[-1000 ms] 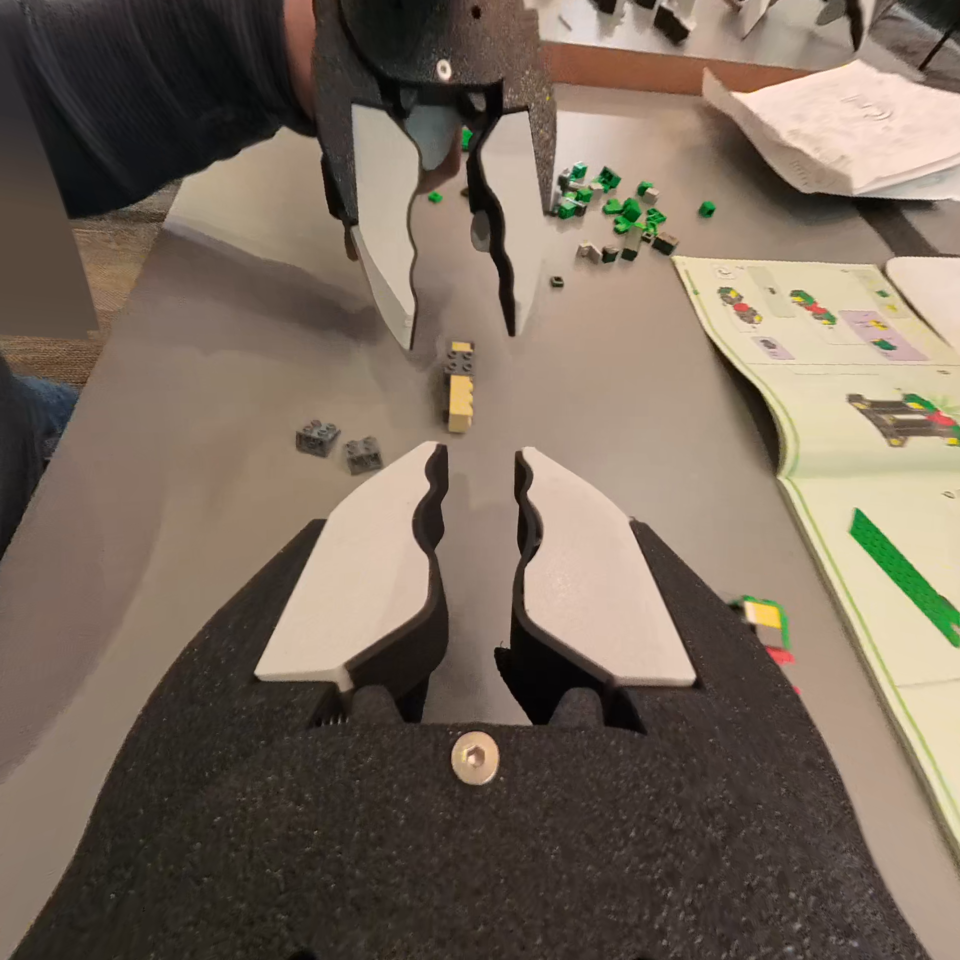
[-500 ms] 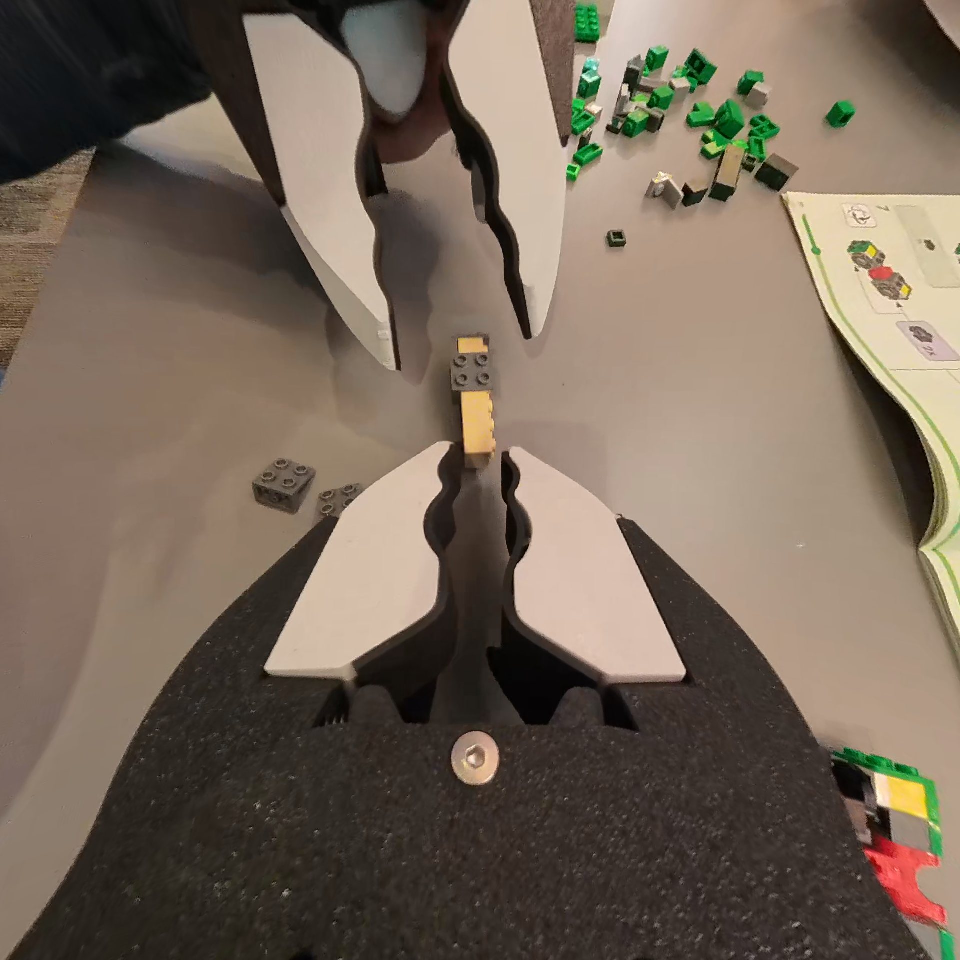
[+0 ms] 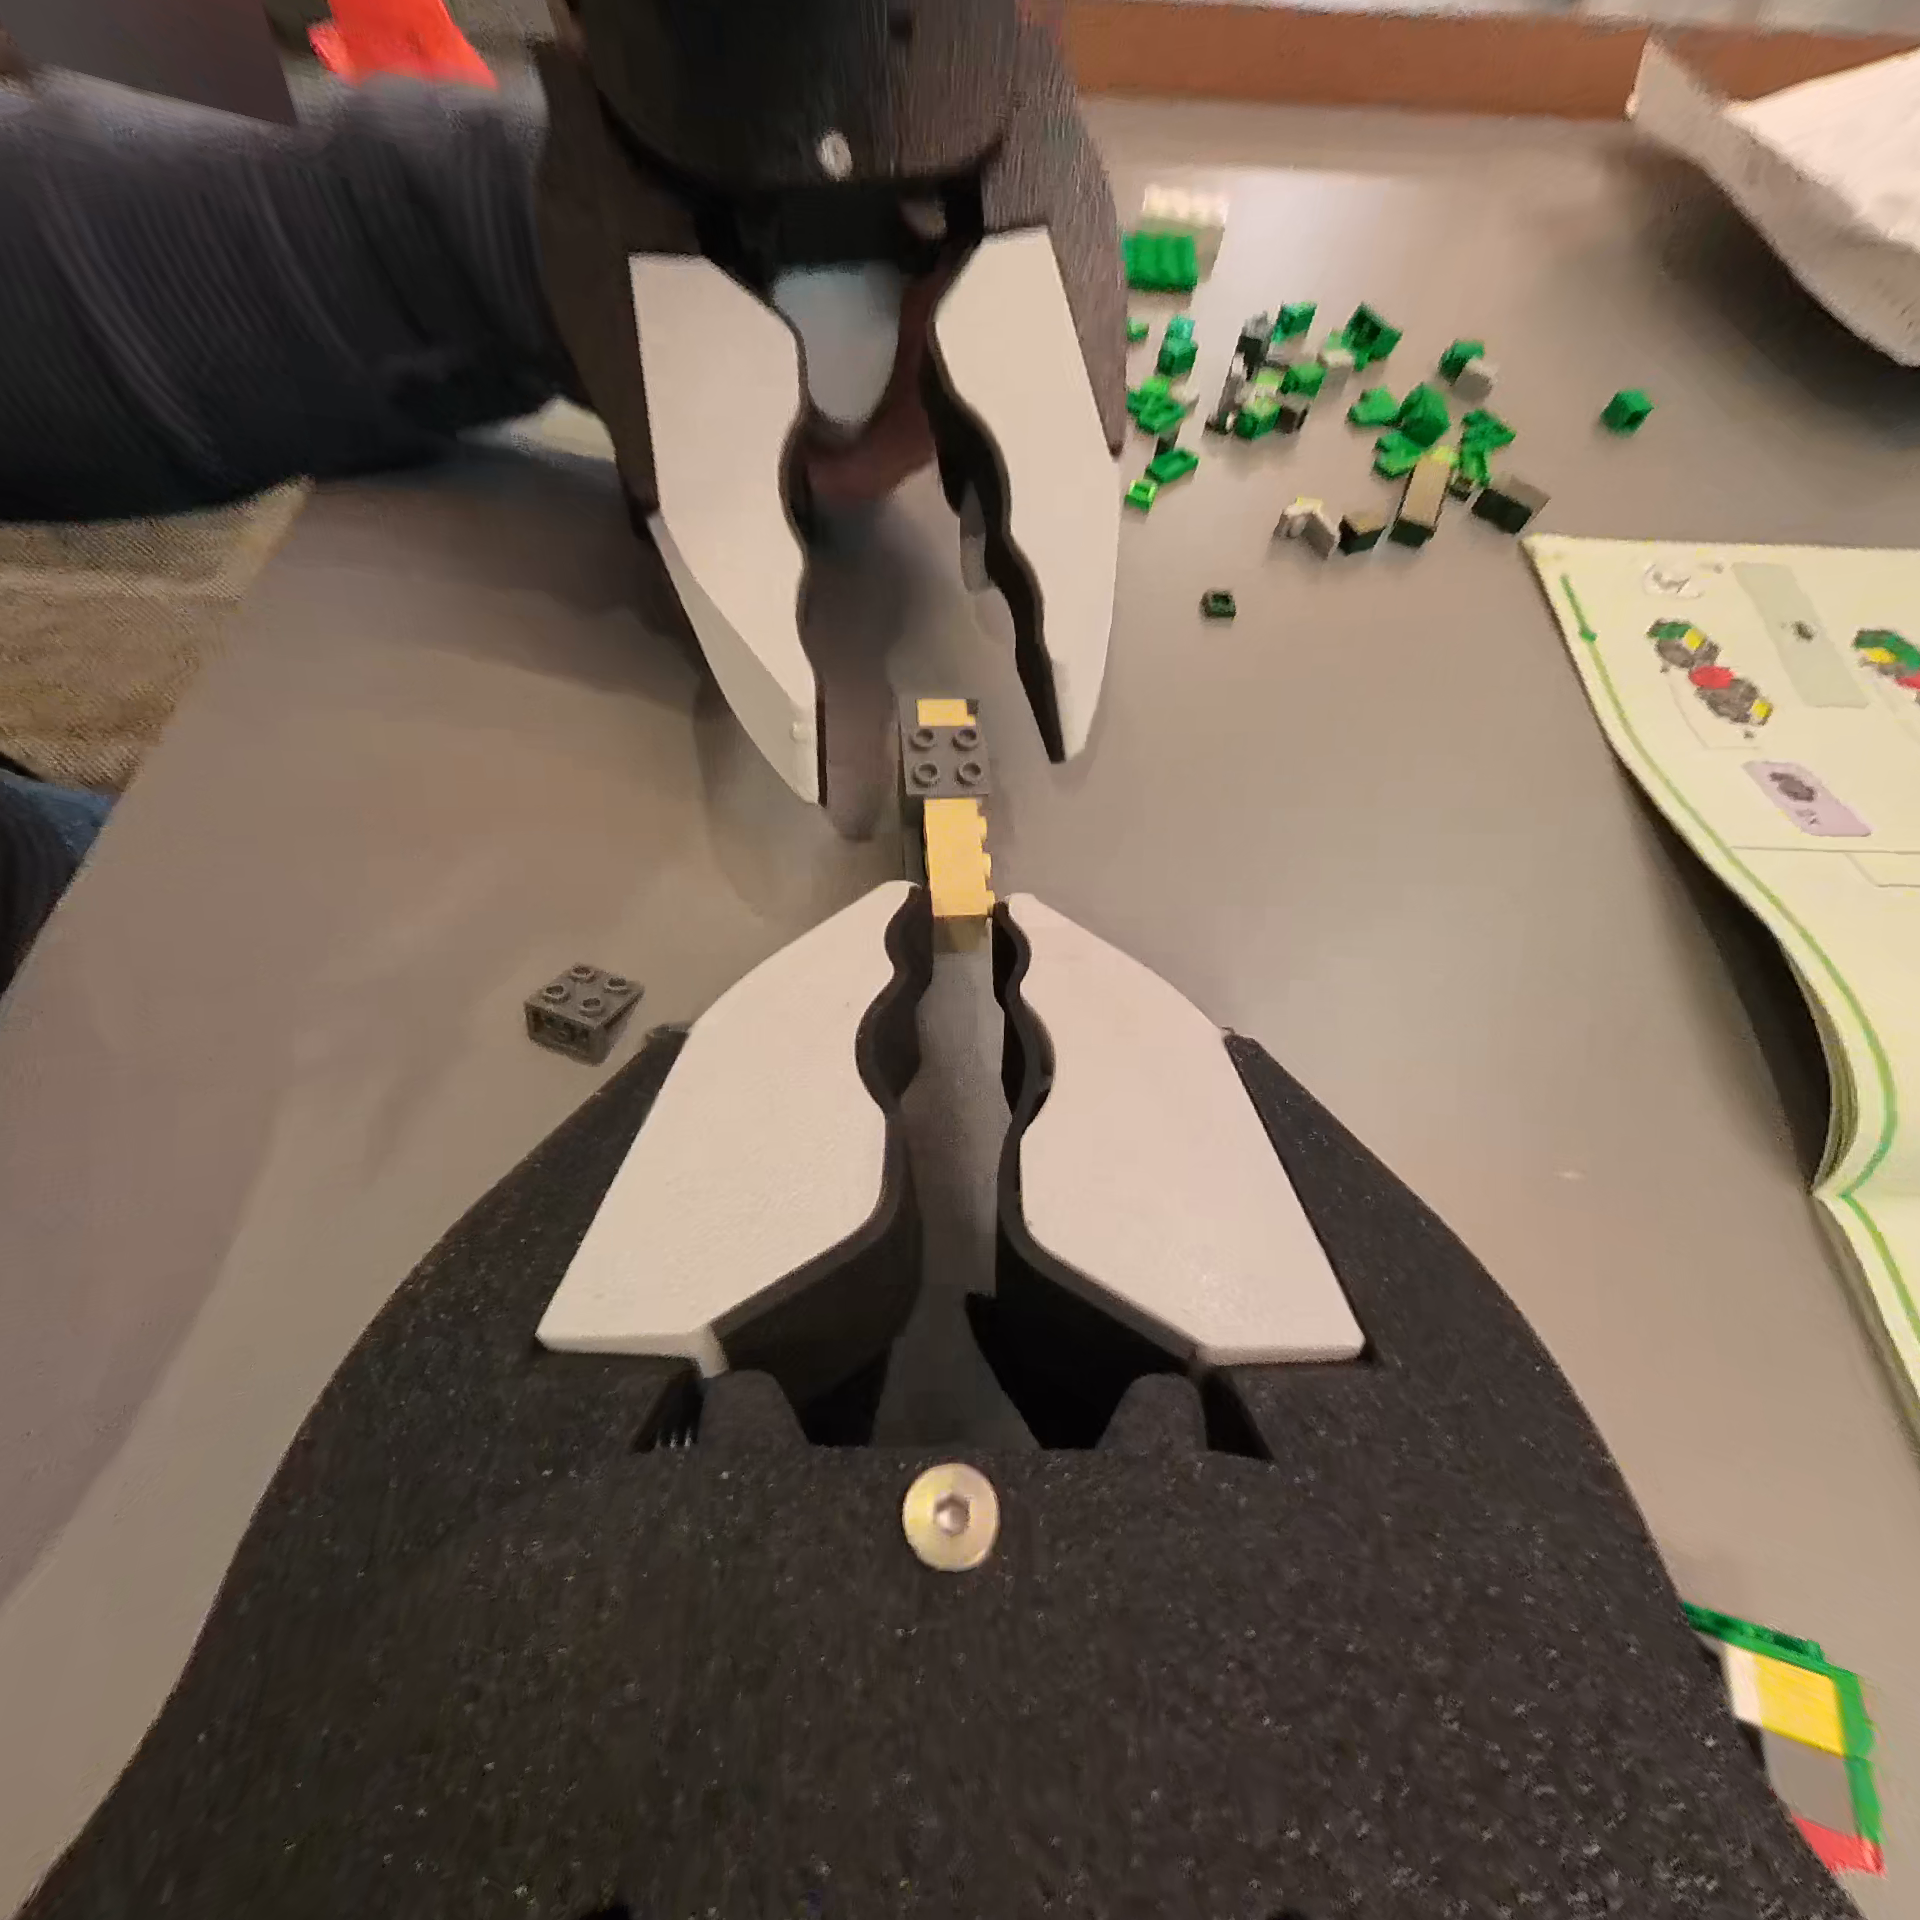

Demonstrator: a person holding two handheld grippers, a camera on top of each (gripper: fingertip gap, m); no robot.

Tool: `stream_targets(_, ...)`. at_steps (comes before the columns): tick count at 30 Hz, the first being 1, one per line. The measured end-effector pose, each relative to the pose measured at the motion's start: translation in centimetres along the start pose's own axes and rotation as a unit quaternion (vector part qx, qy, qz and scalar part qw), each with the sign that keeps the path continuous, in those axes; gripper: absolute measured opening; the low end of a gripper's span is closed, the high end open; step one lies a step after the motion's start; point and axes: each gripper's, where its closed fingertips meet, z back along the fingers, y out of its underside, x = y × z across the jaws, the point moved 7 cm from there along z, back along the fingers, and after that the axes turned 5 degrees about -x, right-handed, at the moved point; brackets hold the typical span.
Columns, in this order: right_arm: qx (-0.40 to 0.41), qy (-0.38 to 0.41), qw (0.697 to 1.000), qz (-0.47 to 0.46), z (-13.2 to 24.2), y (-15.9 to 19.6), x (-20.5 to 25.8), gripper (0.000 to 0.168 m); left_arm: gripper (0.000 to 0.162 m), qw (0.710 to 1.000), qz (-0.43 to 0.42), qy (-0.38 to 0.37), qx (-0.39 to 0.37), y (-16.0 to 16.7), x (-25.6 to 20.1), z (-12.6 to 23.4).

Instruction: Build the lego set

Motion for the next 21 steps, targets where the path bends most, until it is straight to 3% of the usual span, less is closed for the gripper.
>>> stream_targets(5,-0.082,-0.025,0.996,-0.012,1.5,-0.6,-0.2,0.01,0.045,0.996,0.027,0.009,-0.081,-1.4,-0.1,-0.2)
stream_targets(9,-0.121,-0.046,0.991,-0.015,2.3,-0.8,-0.1,0.01,0.031,0.996,0.001,0.023,-0.089,-1.8,-0.7,-0.6)
stream_targets(21,-0.124,-0.055,0.991,0.015,2.5,-0.9,0.2,0.01,0.018,0.991,-0.009,0.055,-0.122,-2.5,-1.5,-1.1)
